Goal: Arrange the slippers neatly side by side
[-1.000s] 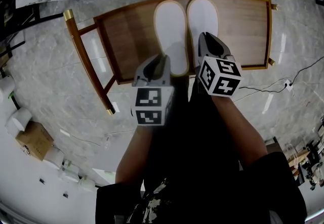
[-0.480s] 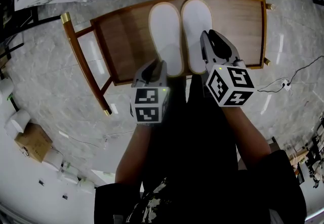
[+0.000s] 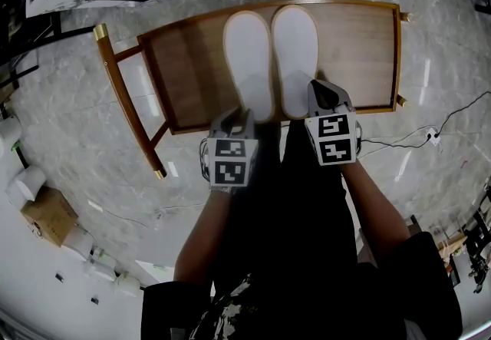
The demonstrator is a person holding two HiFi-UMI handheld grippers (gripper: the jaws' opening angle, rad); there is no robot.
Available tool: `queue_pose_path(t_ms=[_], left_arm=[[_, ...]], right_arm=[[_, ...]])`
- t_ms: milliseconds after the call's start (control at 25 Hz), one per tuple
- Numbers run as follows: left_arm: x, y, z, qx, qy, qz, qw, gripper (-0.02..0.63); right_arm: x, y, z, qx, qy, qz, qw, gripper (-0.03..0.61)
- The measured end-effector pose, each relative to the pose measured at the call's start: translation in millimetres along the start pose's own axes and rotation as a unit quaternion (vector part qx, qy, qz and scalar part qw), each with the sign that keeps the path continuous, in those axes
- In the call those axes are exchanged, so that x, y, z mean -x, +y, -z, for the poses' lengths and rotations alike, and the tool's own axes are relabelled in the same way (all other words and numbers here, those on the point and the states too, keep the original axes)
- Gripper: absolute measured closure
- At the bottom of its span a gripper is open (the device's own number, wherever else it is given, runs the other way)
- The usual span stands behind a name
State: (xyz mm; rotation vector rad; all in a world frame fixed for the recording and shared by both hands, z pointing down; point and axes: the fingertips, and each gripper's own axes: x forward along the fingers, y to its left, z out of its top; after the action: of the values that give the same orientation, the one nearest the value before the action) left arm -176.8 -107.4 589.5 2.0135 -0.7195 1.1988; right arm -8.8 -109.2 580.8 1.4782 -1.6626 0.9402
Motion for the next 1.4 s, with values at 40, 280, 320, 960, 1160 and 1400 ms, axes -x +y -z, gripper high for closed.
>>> queue_pose_path(t_ms=[40,280,320,960,1160,1400], left_arm=[[-2,-2,2,0.0,0.004,0.003,1.0,0.548],[-10,-10,4,-0.013,0.016,0.012,0.9997,0.546],[-12,-11,6,-0.014,0.019,0.013,0.9996,0.543],[-12,-10,6,-0.014,0.019,0.012,0.9997,0.543],[-5,-9,4,-0.016,0.008,0.007,0.9998,0.543],[14,-14,-15,-0.02,-0.028,0.002,0.9994,0.543]], right_arm=[[-3,4,7,0.005,0.01,-0.004,1.0,0.58],[-14,9,22,0.013,0.025,0.001,1.0,0.579],[-15,9,23,0.011,0.024,0.003,1.0,0.58],[-11,10,14,0.022,0.005,0.008,1.0,0.579],[3,9,2,0.03,-0.013,0.011,0.999,0.579],[27,12,-18,0.032,-0.04,0.014,0.999,0.579]])
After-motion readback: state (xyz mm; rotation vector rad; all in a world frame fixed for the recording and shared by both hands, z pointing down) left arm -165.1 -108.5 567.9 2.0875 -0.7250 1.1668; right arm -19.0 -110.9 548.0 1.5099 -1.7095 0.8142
